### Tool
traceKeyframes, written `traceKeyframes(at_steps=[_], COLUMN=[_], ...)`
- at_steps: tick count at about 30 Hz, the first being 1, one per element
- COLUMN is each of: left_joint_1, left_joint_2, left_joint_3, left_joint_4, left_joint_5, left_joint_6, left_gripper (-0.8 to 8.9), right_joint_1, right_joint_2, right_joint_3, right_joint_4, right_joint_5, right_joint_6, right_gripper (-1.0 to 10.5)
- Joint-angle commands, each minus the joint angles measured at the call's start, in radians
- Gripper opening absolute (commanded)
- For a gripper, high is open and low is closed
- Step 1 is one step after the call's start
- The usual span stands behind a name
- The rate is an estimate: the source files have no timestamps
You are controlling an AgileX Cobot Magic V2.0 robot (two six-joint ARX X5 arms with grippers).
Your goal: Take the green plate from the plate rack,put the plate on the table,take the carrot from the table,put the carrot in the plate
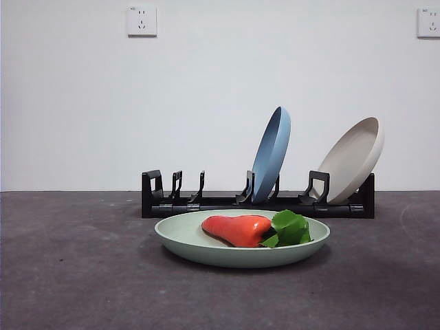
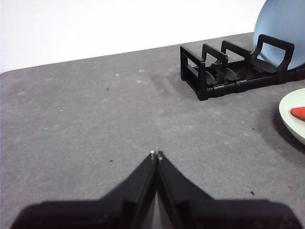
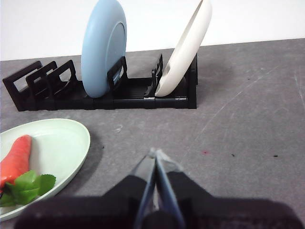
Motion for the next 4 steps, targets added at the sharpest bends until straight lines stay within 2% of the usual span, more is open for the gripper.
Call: traceKeyframes(at_steps=[1,4], left_joint_1=[0.003,0.003], left_joint_2=[-0.003,-0.003], left_joint_3=[-0.014,-0.014], left_joint_4=[0.004,0.004], left_joint_5=[-0.001,-0.001], left_joint_6=[-0.009,-0.009], left_gripper=[-0.02,-0.01], right_joint_1=[-0.002,-0.002], right_joint_2=[-0.003,-0.003], right_joint_3=[-0.011,-0.011], right_joint_4=[-0.008,-0.008], right_joint_5=[-0.001,-0.001], right_joint_6=[0.009,0.009], right_gripper=[0.0,0.0])
